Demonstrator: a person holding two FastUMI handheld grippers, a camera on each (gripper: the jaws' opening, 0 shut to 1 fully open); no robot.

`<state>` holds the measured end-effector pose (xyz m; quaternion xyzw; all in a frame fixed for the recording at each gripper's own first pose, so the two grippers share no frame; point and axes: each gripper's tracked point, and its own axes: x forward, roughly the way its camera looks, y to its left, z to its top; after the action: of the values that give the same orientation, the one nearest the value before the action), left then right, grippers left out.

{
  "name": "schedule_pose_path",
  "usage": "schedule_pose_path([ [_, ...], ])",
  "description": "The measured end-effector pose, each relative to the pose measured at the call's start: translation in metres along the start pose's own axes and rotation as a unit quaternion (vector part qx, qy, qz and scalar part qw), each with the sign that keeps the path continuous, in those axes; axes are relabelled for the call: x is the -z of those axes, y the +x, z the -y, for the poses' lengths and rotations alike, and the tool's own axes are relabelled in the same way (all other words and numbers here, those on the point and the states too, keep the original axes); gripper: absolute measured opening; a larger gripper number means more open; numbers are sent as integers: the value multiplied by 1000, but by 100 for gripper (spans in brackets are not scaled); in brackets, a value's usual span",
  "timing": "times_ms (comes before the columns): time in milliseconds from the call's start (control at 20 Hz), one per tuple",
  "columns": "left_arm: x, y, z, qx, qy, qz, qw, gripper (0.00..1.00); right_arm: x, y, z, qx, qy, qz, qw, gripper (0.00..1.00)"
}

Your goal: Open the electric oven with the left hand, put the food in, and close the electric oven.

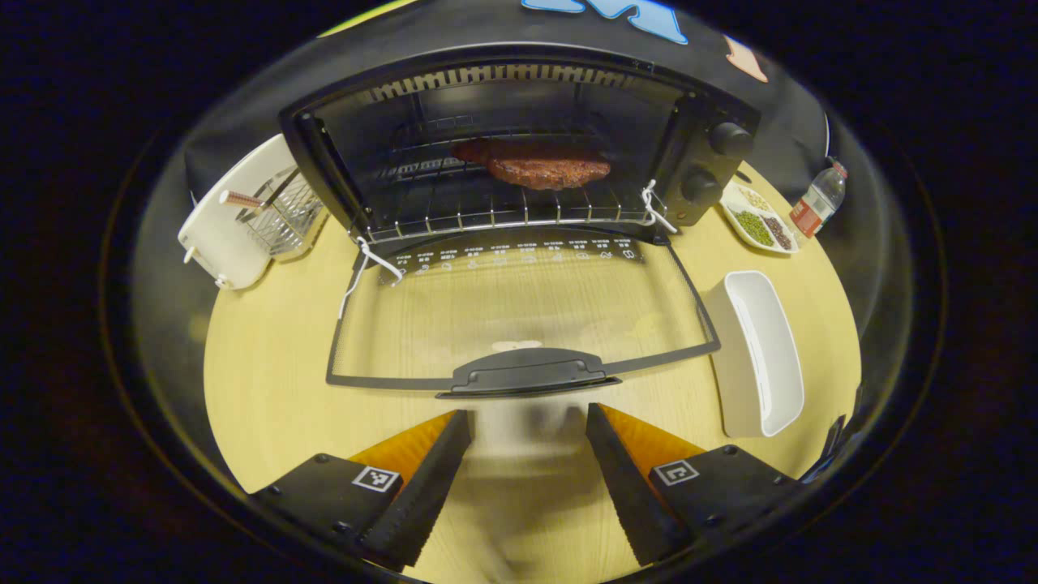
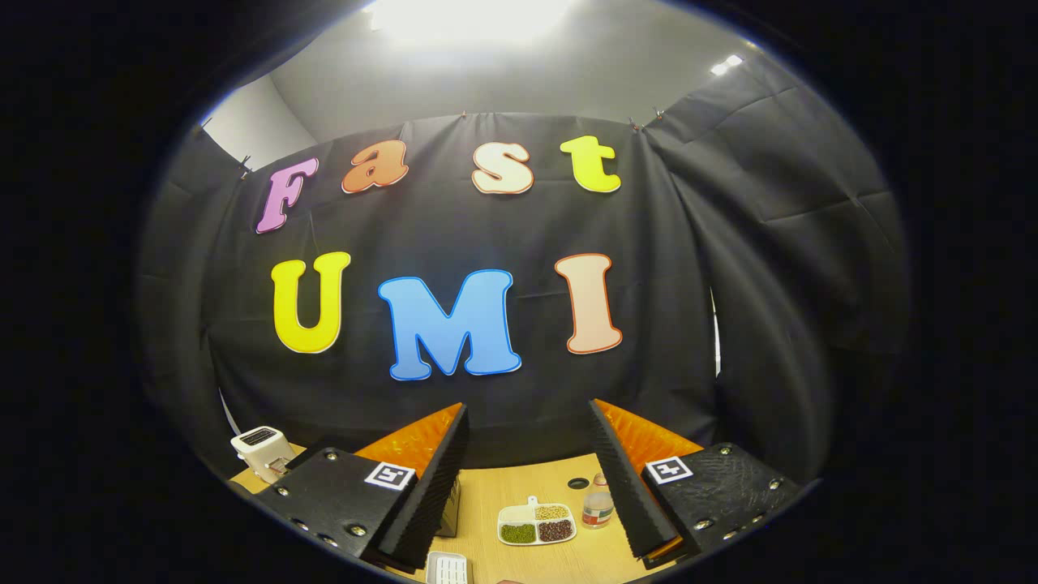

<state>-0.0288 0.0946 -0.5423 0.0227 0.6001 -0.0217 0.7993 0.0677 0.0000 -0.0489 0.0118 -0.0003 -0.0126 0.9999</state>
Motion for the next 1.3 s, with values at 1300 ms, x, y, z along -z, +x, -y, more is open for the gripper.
schedule_pose_path([
  [1300, -27, -40, -3, 48, -32, 36, 998, 99, -6, -3, -53, -40, -42, 3, 998, 88],
])
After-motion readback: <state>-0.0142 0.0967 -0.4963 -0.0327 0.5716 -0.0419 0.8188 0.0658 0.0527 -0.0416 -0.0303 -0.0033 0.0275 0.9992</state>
